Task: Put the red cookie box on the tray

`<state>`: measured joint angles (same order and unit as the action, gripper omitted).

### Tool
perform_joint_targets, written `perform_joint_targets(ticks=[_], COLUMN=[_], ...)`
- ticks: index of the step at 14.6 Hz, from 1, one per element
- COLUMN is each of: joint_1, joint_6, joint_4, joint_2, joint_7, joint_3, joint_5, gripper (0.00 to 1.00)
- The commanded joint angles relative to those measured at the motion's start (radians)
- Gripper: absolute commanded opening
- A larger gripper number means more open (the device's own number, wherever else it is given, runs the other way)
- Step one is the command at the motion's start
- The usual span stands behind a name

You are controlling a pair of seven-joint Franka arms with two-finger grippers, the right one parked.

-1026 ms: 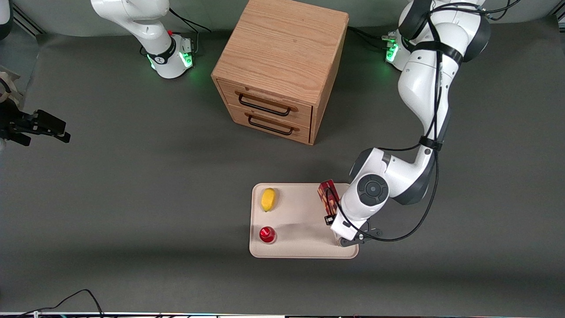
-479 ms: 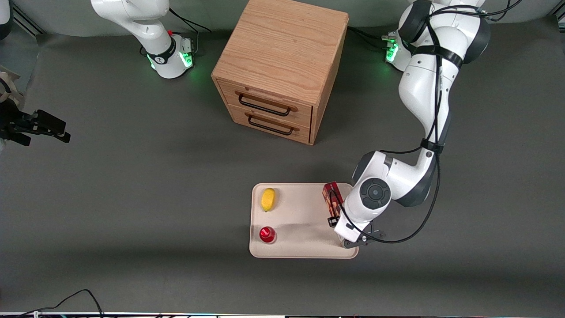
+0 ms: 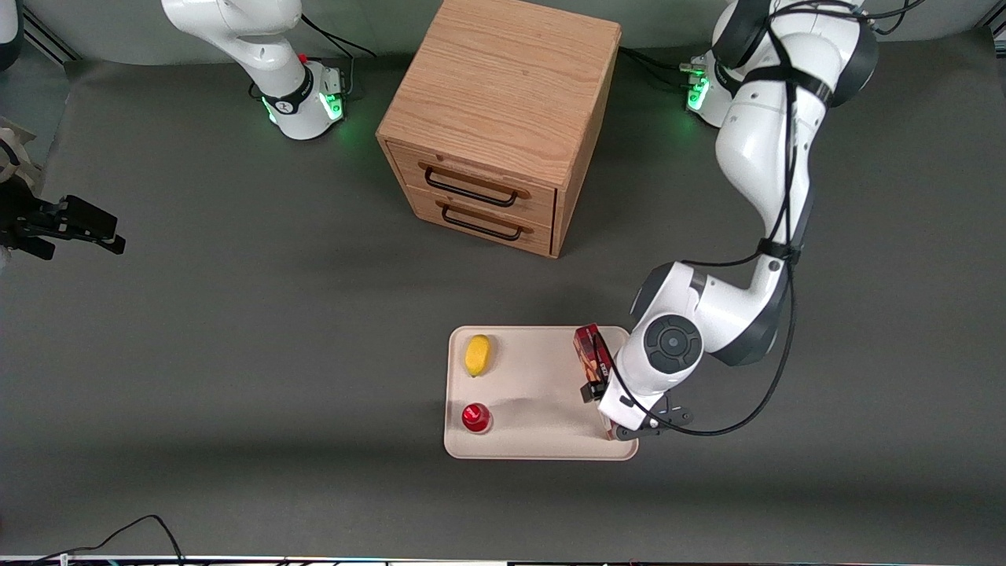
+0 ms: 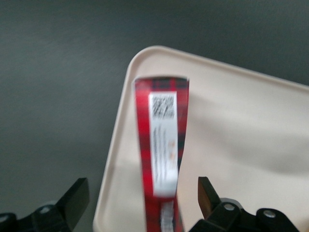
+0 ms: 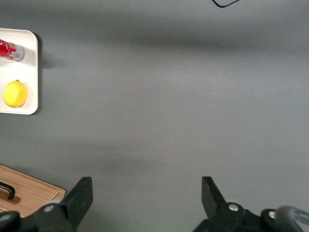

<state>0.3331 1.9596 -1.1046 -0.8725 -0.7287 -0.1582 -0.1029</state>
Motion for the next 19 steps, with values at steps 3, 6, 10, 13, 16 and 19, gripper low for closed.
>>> perform_joint_targets(ticks=[3, 6, 10, 13, 16, 19], joint_1=[-0.009, -0.054, -0.137, -0.143, -0.143, -0.141], joint_6=[-0.362, -0.525, -0.654, -0.445, -0.234, -0.232], joint_4=[0.119, 0.15, 0.117, -0.257, -0.593, -0.644], joint_2=[0.102, 0.196, 0.335, 0.559, 0.755, 0.817], joint_7=[0.011, 0.11, 0.233, 0.356, 0.474, 0.558], joint_3=[-0.004, 0.003, 0.023, 0.118, 0.192, 0.271], joint_5=[0.061, 0.112, 0.097, 0.098, 0.095, 0.094], gripper=[1.0, 1.0, 1.0, 1.0, 1.0, 1.0])
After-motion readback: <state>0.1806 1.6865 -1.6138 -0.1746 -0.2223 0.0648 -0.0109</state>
